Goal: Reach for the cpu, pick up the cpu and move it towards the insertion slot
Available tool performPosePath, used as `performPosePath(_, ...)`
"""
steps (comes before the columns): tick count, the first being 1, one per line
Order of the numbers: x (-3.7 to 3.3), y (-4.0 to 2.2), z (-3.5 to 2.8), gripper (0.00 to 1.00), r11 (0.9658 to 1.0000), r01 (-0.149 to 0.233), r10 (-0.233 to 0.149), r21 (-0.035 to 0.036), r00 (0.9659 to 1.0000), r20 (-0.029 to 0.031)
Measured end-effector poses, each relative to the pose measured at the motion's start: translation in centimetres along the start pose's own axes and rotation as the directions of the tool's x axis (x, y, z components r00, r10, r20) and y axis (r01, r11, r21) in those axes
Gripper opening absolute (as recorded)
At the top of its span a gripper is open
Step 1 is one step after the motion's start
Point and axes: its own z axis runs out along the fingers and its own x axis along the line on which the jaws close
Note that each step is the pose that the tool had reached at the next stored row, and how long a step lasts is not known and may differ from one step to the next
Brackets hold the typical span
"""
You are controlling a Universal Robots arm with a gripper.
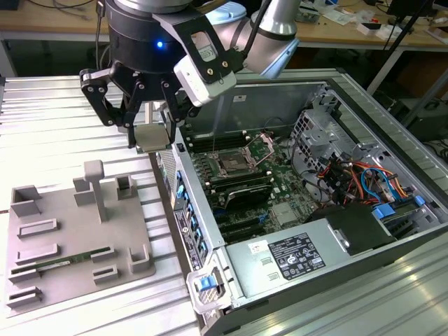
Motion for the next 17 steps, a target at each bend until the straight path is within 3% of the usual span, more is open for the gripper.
performPosePath(17, -0.84, -0.01, 0.00, 0.55, 1.0000, 0.000, 0.000, 0.0001, 1.0000, -0.0001)
